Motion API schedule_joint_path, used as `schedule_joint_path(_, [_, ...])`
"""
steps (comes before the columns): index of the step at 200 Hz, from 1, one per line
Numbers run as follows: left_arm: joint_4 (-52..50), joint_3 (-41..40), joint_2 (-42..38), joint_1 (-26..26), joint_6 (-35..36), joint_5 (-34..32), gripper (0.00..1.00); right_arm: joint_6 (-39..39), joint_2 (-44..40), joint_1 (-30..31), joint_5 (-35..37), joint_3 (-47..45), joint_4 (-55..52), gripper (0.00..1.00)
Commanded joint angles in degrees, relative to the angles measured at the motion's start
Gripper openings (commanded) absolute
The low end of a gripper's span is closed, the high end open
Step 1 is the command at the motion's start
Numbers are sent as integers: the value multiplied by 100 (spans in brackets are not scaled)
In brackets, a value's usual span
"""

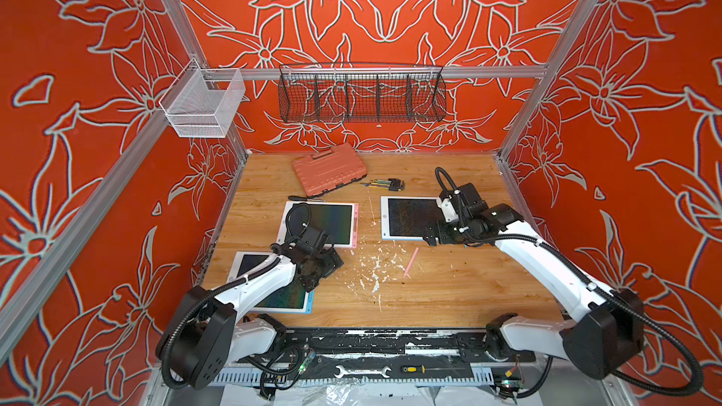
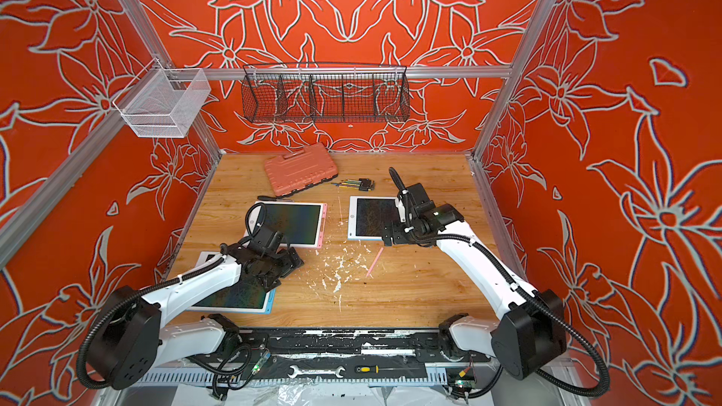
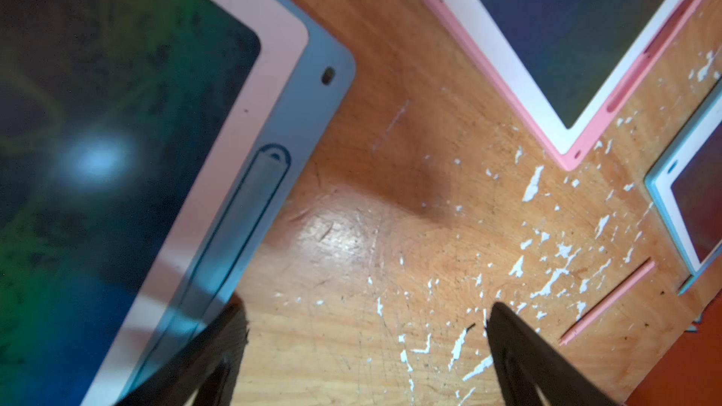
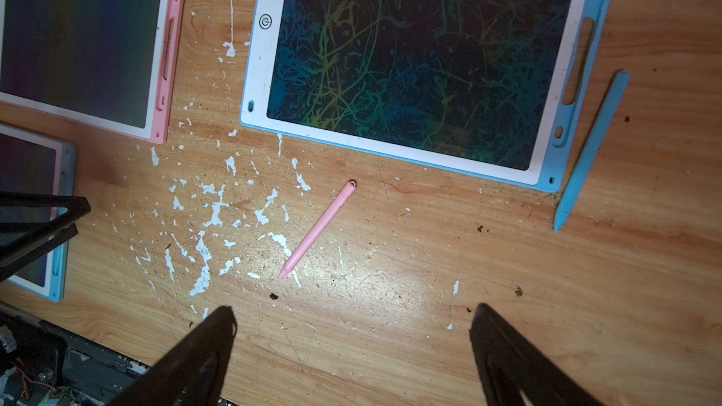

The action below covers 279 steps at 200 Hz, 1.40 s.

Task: Place the stylus back onto the writing tablet
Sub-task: Move the writing tablet to the corner of the board.

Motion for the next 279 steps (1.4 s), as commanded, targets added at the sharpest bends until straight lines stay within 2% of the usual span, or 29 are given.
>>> schedule_joint_path(1, [-692,-379,111,105,165,-364,96,13,-84,-29,23,-39,-105,96])
schedule_joint_path(74, [-1052,119,-38,14,349,-214,97,11,-74,-33,-69,-74,-55,97])
schedule_joint_path(129, [-1360,801,-140,-427,490,-57,99,-26,26,-37,6,-39,-130,97])
schedule_joint_path(209, [-1237,1932,646,-1261,578,-65,100,6,331,-37,183,128,-255,97])
schedule_joint_path(279, [-1219,3080,1900,-1590,854,49,99,-33,927,-110,430,645,-374,97])
